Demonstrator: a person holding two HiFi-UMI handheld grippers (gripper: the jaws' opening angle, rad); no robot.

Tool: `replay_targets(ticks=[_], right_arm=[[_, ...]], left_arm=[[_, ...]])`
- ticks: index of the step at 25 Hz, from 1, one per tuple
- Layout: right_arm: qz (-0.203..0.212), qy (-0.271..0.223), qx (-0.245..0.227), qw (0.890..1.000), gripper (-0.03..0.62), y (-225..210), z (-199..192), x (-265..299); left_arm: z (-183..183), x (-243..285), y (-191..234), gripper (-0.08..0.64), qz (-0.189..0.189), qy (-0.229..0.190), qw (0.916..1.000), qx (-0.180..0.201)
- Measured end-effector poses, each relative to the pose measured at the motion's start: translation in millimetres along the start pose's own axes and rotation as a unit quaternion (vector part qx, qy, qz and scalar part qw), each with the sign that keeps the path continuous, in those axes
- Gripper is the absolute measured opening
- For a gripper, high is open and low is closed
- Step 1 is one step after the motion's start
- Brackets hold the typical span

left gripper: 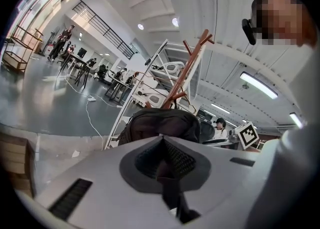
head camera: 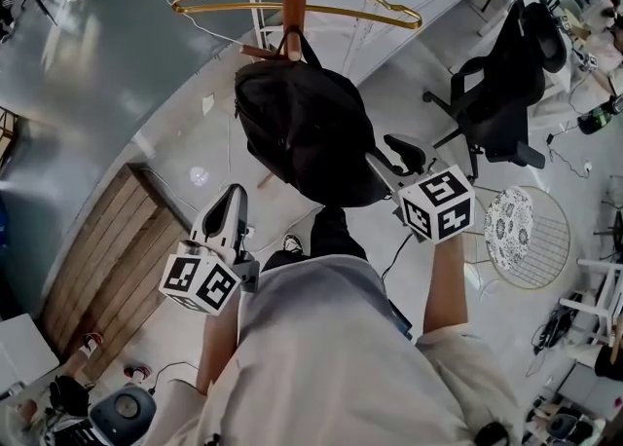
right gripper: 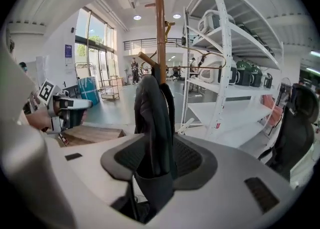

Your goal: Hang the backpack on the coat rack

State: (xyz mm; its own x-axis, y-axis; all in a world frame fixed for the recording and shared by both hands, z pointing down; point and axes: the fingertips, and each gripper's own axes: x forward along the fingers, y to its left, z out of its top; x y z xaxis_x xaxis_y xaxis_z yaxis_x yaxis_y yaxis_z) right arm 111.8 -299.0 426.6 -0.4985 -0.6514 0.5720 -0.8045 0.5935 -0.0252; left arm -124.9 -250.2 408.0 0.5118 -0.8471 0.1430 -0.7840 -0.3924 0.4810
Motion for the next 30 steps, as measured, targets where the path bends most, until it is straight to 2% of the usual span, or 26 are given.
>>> replay_targets(ticks=[2, 5, 14, 21, 26, 30], right_arm=[[0.003, -0.005, 0.027, 1.000, 0.151, 8.2, -5.0, -1.5], [0.006, -0.008, 0.052, 0.999, 0.137, 19.2, -13.2, -3.8], [-0.027, -0.017, 0.114, 0.993, 0.089, 43.9, -42.3, -19.3], [-0.025, -0.017, 0.125, 0.992, 0.071, 53.0, -55.3, -35.5], [-0.006, -0.013, 0.127, 0.992, 0.041, 64.0, -64.5, -46.8], [-0.029, -0.028, 0.136, 0.990, 0.009, 55.9, -64.7, -57.4]], left_arm=[[-2.6, -3.3, -1.2, 0.003, -0.004, 0.000, 1.0000, -0.001], [-4.4, -6.2, -5.8, 0.003, -0.008, 0.004, 1.0000, -0.002], [-13.6, -17.3, -16.5, 0.003, -0.032, 0.017, 0.9994, 0.004], [-19.1, -20.9, -25.2, 0.003, -0.029, 0.030, 0.9991, 0.012], [-18.5, -20.0, -48.1, 0.003, -0.041, 0.035, 0.9968, 0.058], [-22.2, -14.7, -50.9, 0.003, -0.039, 0.037, 0.9974, 0.048]])
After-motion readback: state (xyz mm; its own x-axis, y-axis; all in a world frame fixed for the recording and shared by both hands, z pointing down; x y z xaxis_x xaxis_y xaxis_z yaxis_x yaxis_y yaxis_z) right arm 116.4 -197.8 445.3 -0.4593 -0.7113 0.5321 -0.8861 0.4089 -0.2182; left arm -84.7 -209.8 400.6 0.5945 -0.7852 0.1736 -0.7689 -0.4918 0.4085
